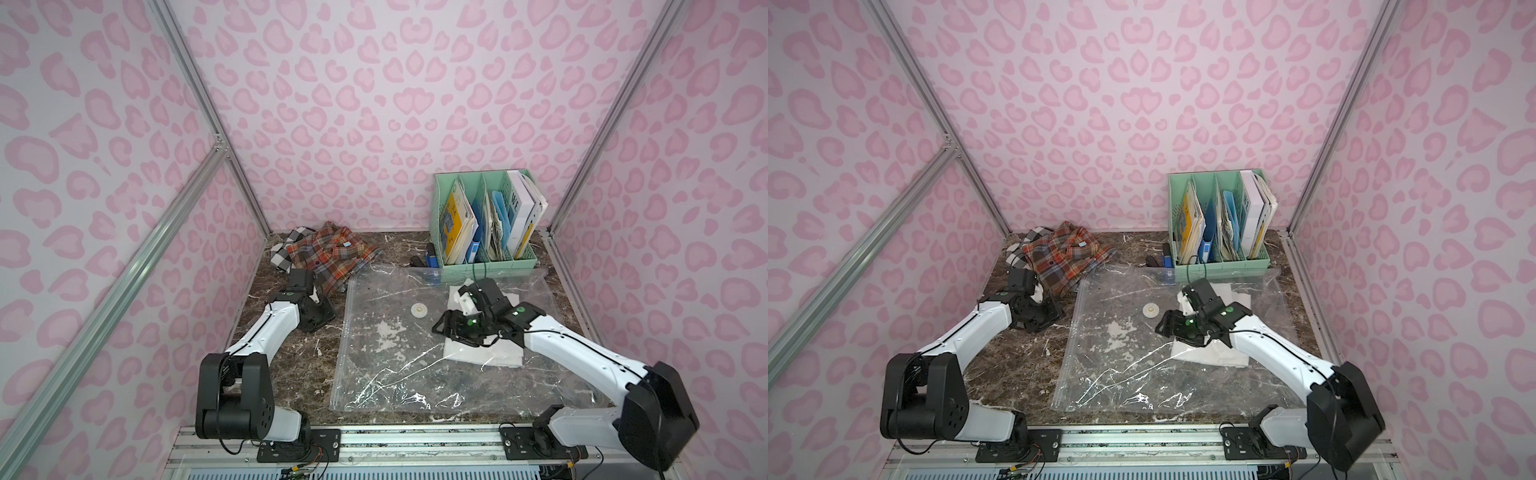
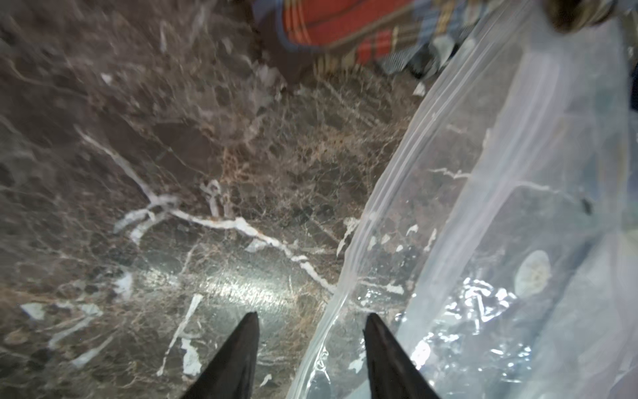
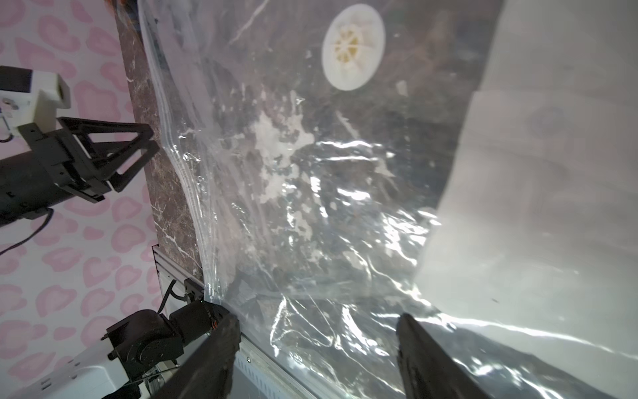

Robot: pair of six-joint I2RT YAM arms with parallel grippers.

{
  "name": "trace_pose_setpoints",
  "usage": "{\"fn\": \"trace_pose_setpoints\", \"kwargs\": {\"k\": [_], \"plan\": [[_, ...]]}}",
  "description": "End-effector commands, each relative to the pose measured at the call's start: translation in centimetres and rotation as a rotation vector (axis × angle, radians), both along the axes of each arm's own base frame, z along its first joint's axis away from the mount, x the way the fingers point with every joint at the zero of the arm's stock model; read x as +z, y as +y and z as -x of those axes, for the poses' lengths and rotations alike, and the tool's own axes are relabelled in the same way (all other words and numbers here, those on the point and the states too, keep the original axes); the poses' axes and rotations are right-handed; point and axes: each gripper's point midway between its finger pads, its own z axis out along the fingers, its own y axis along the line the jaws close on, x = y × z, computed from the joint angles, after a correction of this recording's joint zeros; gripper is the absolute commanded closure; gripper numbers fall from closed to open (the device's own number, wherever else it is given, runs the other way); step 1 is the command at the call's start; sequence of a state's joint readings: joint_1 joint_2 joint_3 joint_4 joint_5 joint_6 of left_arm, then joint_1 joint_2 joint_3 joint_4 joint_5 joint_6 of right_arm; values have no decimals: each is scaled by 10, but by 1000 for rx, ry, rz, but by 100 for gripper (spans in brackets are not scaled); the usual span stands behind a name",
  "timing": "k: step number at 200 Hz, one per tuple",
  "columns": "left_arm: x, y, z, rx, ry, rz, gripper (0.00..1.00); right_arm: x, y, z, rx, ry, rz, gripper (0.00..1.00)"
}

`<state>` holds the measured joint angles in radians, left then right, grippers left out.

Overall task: Take the shirt out of the vacuum bag
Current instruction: Open the vacuum bag at the center of the board.

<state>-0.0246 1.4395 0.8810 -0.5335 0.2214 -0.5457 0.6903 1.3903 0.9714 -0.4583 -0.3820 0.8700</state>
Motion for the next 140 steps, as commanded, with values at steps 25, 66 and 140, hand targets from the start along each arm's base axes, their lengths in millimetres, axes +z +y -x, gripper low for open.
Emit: {"fn": "trace_pose_setpoints", "kwargs": {"k": [25,66,140], "plan": [[-17,-42,12,-131,5,184,51,6,89,-20,119,-35,-9,28],[-18,-76,30,-252,-2,273,50,23,155,-34,223,-63,-44,28],[-1,-93,51,-319,-56,331,41,9,205,-30,321,-28,14,28]]}}
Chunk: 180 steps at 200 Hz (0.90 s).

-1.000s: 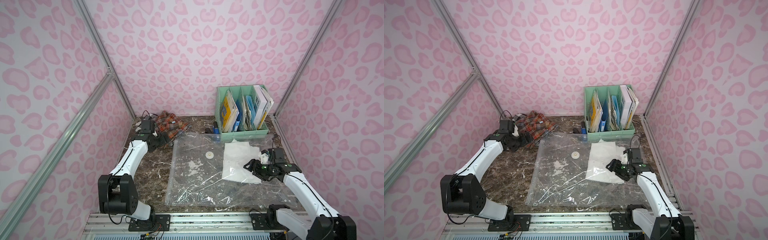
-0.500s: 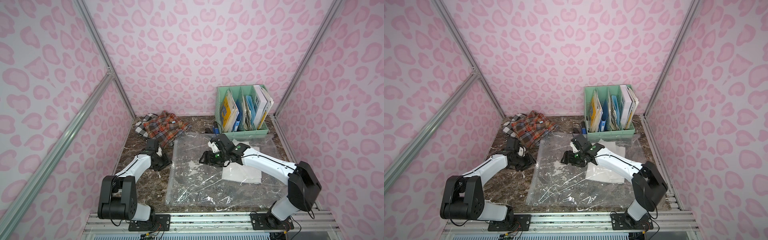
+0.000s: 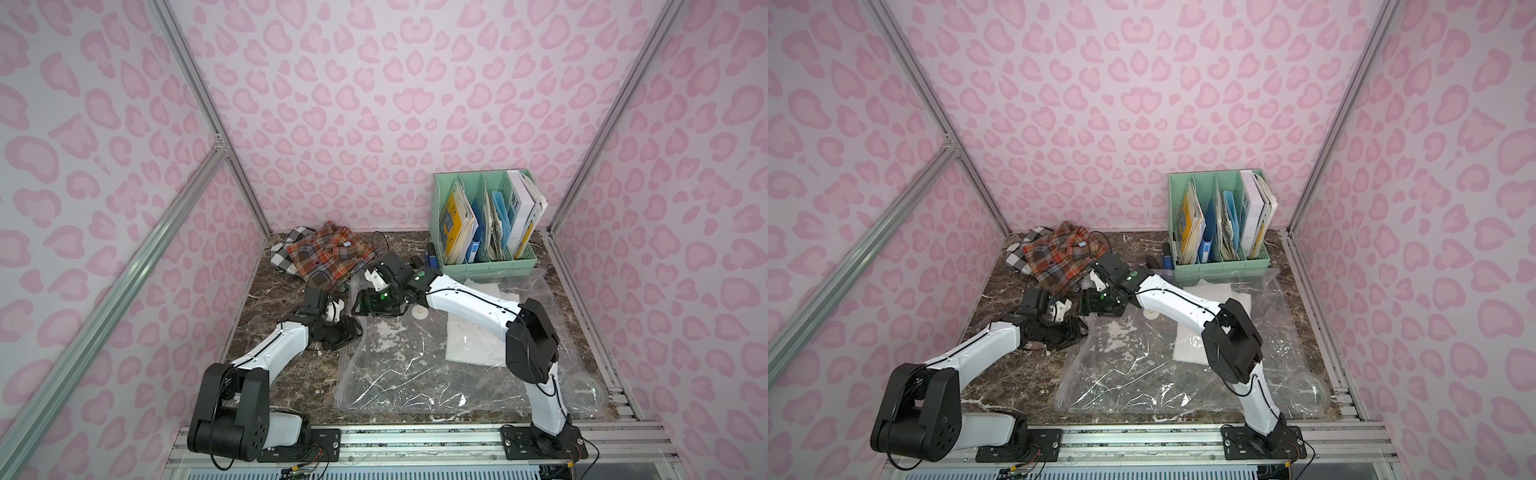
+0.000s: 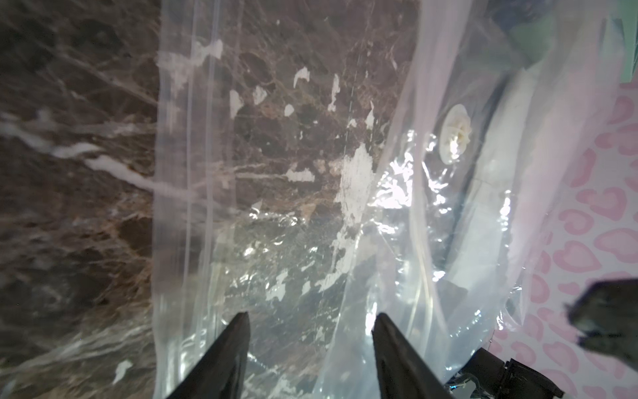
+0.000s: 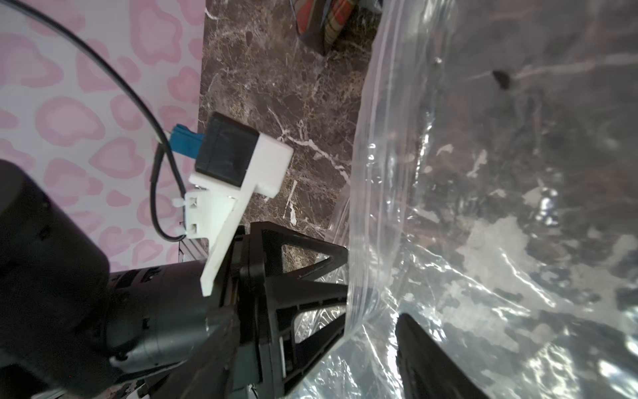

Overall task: Take the shirt out of the vacuum bag
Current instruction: Open the vacuum bag at the center of the board.

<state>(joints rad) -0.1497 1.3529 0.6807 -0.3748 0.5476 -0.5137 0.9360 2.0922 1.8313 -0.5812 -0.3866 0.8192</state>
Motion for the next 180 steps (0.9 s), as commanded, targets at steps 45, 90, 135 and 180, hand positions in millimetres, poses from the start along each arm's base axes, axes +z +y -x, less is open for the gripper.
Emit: {"fn": "trace_pose_setpoints", "kwargs": {"k": [45,90,135,180], "plan": [[4,-11,11,-47,-28,66,39,-28,5,0,54,-1,193,28],[5,-13,16,-57,-37,75,38,-60,-9,-8,30,-24,337,29],[1,-14,25,-66,-32,85,37,-66,5,-8,61,-40,349,30],[6,-16,25,-75,-48,95,36,-86,-7,-9,59,-52,456,36]]}}
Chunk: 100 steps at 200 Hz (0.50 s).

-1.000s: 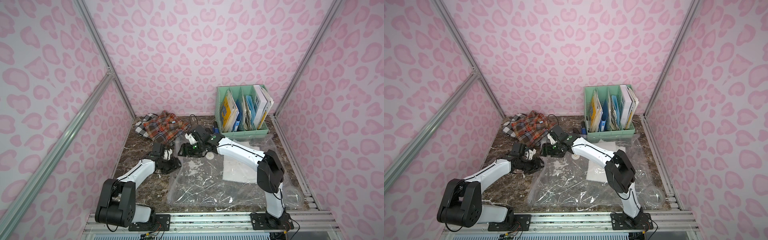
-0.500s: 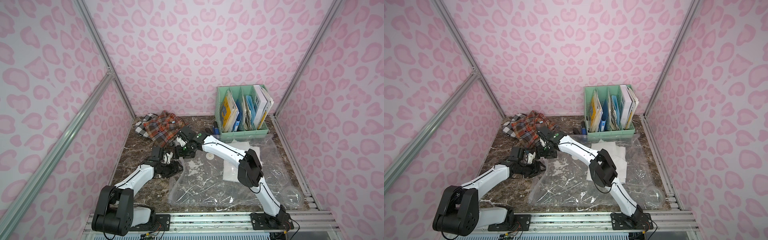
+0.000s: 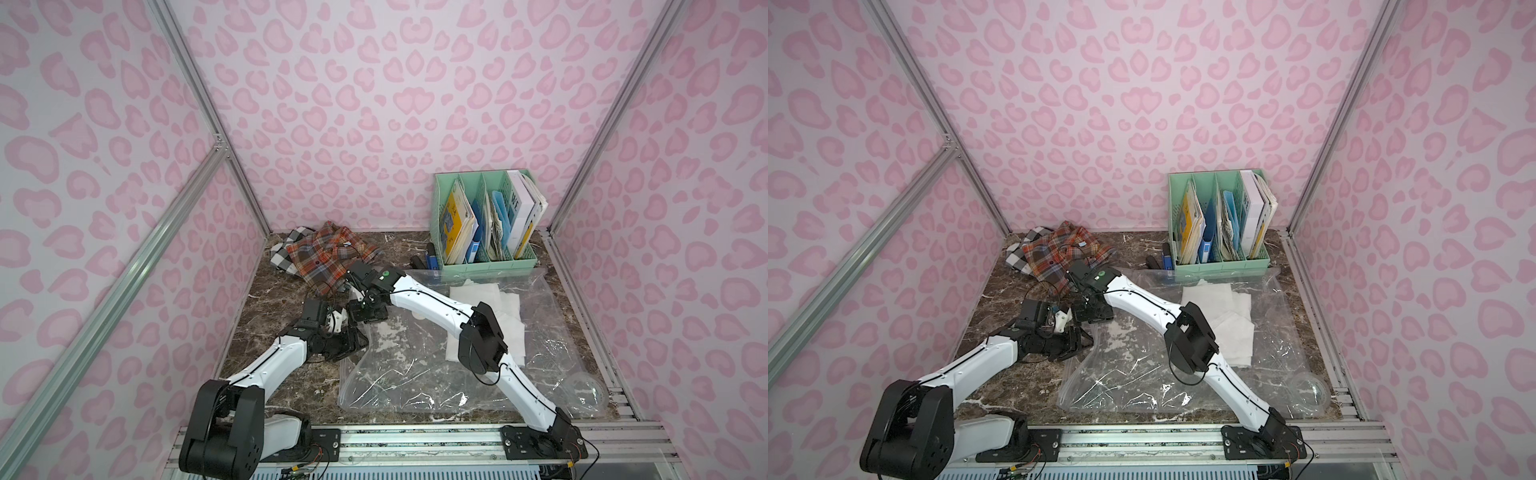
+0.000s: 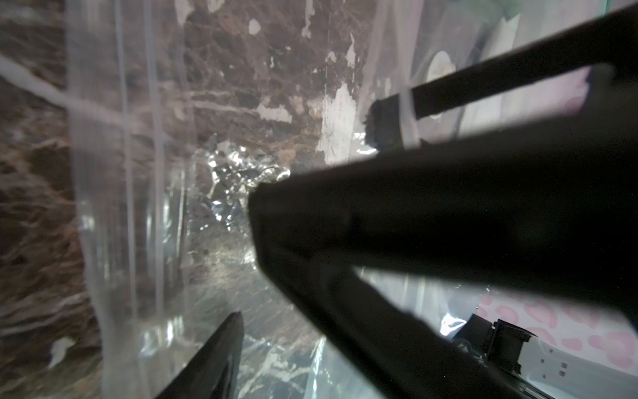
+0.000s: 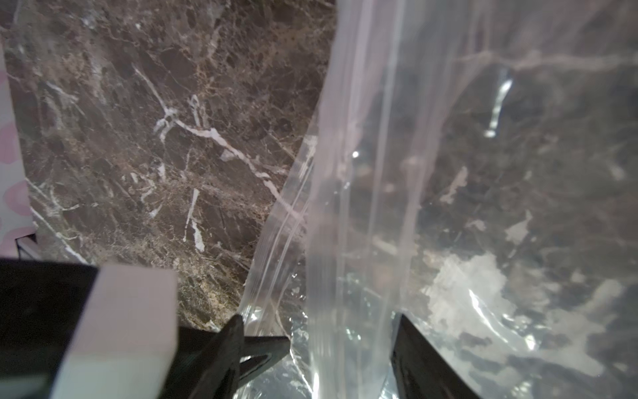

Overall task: Take the shirt out of the vacuum bag
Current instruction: Open the vacuum bag at the center of the board.

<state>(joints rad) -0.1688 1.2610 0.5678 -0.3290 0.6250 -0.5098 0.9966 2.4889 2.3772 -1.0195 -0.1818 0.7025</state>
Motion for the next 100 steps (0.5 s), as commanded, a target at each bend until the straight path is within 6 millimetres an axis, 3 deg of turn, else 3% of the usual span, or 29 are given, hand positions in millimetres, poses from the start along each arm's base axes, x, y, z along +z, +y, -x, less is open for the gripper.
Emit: {"fn": "trace_pose_setpoints", "kwargs": {"k": [1,33,64,100], "plan": [[8,-4,-4,-18,-34,24,36,-13,-23,1,0,-10,116,36],[9,-4,-4,-28,-41,15,36,-13,-33,-8,-26,-49,158,57],[4,6,-9,0,-17,-53,36,16,-26,-16,-57,-93,90,100],[13,30,-27,125,-19,-146,30,47,-27,-21,-85,-127,39,100]]}}
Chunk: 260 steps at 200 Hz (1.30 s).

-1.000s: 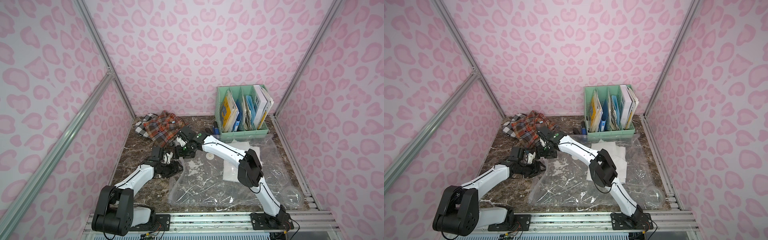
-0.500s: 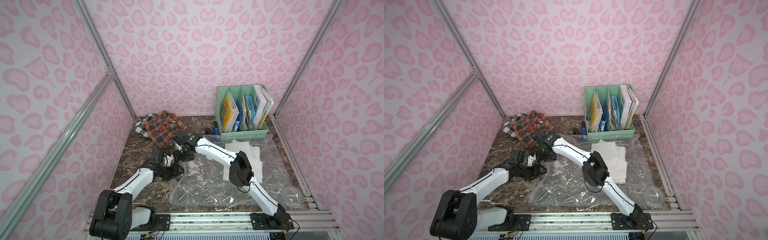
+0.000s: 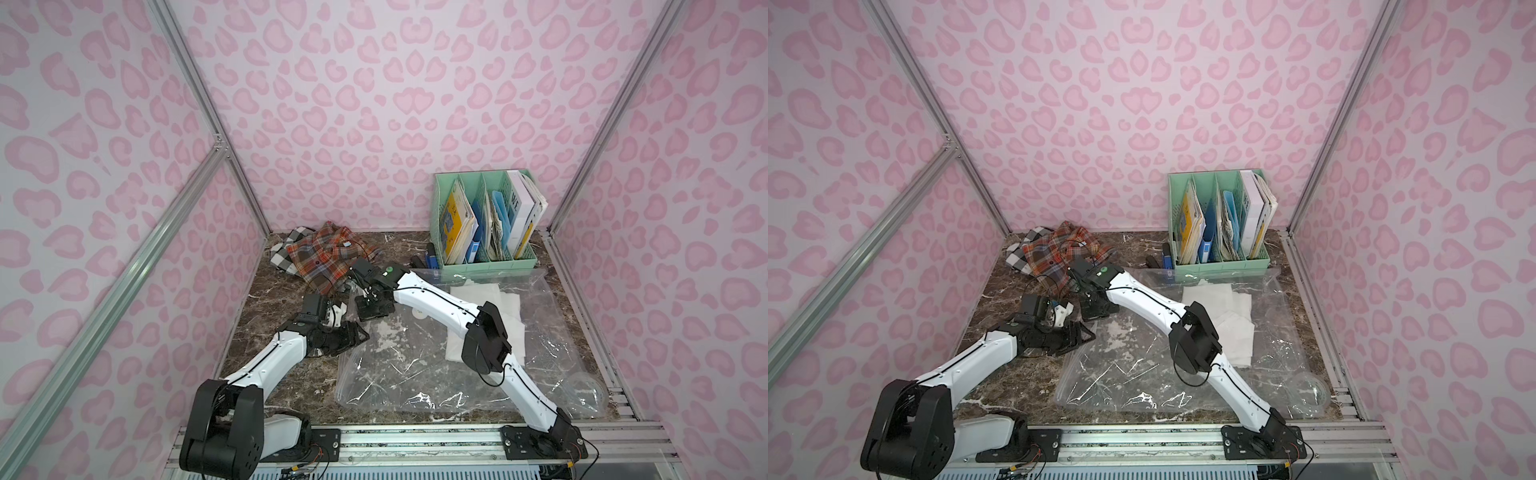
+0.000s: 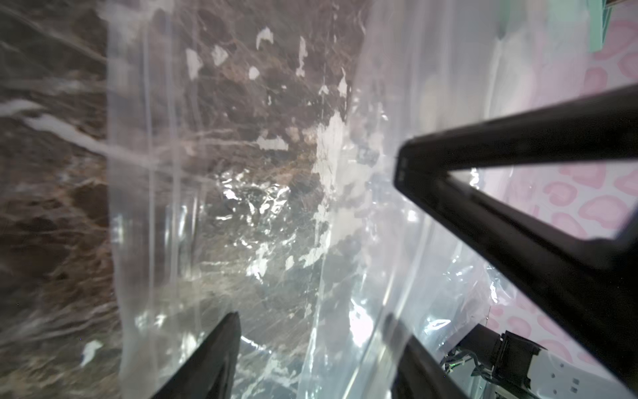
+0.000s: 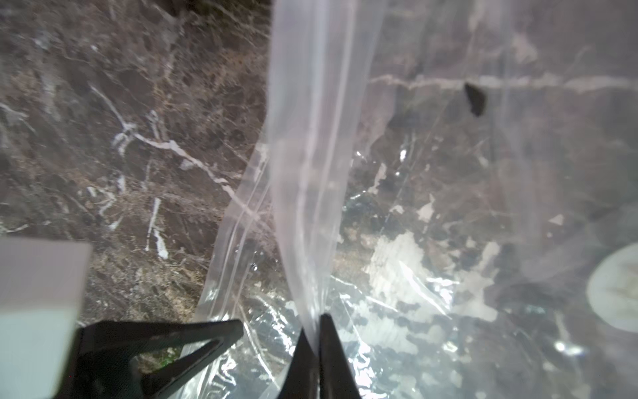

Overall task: Take the shirt out of the vacuum bag
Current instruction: Open the vacuum bag at the center of the board.

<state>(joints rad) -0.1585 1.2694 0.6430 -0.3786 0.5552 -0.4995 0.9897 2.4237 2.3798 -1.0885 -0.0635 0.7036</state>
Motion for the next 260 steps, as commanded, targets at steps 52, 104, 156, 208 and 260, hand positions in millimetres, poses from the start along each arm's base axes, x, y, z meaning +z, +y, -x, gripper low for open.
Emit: {"fn": "trace_pose_setpoints", "kwargs": {"k": [52,104,156,208,260], "plan": [[31,30,-57,183,-66,-50,25,43,0,7,-22,-31,-62,100],[65,37,-75,194,-116,-36,24,55,-7,14,-32,-39,-56,100],[84,26,-41,129,-131,22,21,58,-23,12,-53,-54,-26,100],[50,-21,-55,35,-90,211,41,85,-33,18,-35,-84,-59,100],[29,-94,-65,-152,-8,356,43,102,-28,22,5,-101,-106,100]]}}
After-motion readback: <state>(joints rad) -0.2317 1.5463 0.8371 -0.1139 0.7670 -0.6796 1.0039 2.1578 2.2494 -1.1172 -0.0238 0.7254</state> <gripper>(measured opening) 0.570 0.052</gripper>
